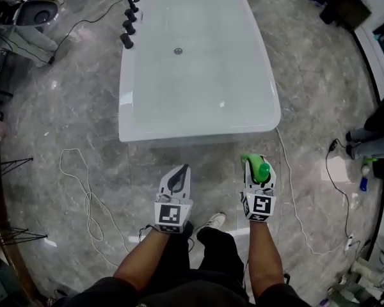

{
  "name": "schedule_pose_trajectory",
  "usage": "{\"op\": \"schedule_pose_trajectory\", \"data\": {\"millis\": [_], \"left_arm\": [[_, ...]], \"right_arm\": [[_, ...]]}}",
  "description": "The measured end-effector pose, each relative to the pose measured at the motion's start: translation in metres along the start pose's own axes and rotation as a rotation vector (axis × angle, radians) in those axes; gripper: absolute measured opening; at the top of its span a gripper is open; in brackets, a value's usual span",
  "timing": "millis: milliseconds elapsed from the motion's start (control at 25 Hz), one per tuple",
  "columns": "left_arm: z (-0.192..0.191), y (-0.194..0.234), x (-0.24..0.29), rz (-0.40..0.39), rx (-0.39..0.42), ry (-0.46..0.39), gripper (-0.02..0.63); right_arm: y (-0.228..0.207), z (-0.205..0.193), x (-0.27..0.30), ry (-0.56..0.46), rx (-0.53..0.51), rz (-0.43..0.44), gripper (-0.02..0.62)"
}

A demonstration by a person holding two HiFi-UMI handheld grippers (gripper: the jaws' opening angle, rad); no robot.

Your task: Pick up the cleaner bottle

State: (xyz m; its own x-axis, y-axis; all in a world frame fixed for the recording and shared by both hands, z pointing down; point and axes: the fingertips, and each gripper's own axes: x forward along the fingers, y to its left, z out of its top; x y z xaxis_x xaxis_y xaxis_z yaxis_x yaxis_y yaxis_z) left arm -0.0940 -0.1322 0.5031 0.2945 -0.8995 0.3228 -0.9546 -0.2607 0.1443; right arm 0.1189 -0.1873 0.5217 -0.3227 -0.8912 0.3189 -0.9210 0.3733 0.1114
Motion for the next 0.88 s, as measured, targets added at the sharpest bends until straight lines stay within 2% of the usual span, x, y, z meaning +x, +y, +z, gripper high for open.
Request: {"op": "schedule_pose_trajectory", "data": {"millis": [160,320,520,720,880], "left_arm": [[0.068,0.014,-0.028,0.007,-0.033,-0.032,0.006],[0.115,0.029,-0.057,0.050,-0.058,-0.030,0.006],[0.147,0.033,-0.073,0.070,-0.042,-0.055,0.006],[0.167,0.024,-0.066,0.081,-0.049,-0.068,0.006],[0.201,0.023,-0.054,0.101,-0.037,-0.103,0.006]], "right_arm": [[0.027,0.085,-0.015,-0.021,-0.006,0.003,0.192],[0.049,0.138,-0.031,-0.025,0.006,0.006,0.192],[0.053,0.179,-0.044,-0.050,0.025,0.001,0.192],[0.038,0.201,-0.043,-0.046,0.083,-0.010,0.192],[0.036,0.222,-0.033,-0.068,0.084,0.041,0.192]]}}
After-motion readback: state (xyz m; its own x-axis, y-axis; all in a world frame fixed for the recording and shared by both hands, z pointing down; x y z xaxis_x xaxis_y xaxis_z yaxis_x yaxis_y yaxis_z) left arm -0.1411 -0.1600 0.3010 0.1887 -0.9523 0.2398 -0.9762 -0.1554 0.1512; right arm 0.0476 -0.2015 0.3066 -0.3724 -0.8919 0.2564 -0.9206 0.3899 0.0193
